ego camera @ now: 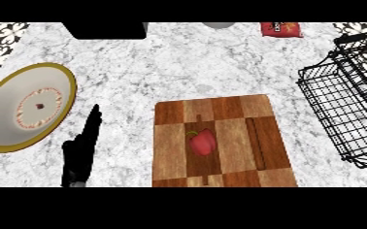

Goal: Pick the can from the cutting board and place it in the tiered basket

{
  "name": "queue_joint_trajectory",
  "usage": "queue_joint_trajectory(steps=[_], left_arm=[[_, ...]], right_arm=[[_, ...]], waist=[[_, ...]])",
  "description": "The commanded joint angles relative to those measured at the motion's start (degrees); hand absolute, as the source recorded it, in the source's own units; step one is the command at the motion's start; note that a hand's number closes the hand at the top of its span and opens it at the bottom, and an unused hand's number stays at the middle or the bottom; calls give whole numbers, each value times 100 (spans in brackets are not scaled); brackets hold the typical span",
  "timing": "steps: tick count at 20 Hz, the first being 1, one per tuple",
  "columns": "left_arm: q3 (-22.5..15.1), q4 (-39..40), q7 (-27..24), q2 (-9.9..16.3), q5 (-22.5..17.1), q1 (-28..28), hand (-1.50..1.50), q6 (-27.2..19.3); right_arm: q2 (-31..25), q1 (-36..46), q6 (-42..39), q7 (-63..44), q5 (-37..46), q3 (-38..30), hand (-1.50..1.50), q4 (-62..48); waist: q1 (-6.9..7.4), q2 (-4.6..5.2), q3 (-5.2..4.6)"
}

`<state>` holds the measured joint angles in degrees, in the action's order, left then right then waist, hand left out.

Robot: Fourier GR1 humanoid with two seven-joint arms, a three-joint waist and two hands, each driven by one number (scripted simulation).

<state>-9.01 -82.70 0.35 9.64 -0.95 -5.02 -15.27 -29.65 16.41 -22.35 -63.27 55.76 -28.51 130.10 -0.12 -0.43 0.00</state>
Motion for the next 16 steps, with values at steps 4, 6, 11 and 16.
queue_joint_trajectory(steps=[4,6,11,16], left_arm=[[16,-3,278,22,41,4,0,20],[41,606,-3,-242,57,220,0,-68],[174,312,62,8,-10,68,0,172],[99,498,-80,-143,64,69,0,170]], right_arm=[[-460,1189,-858,-606,-555,-413,150,-1165],[-634,1208,-747,-50,-672,-602,150,-1767],[-149,1127,-369,2,-189,-185,150,-2022],[40,961,372,479,288,-208,150,-2978]], waist=[[72,42,-9],[29,60,-9],[59,50,-3],[48,60,0]])
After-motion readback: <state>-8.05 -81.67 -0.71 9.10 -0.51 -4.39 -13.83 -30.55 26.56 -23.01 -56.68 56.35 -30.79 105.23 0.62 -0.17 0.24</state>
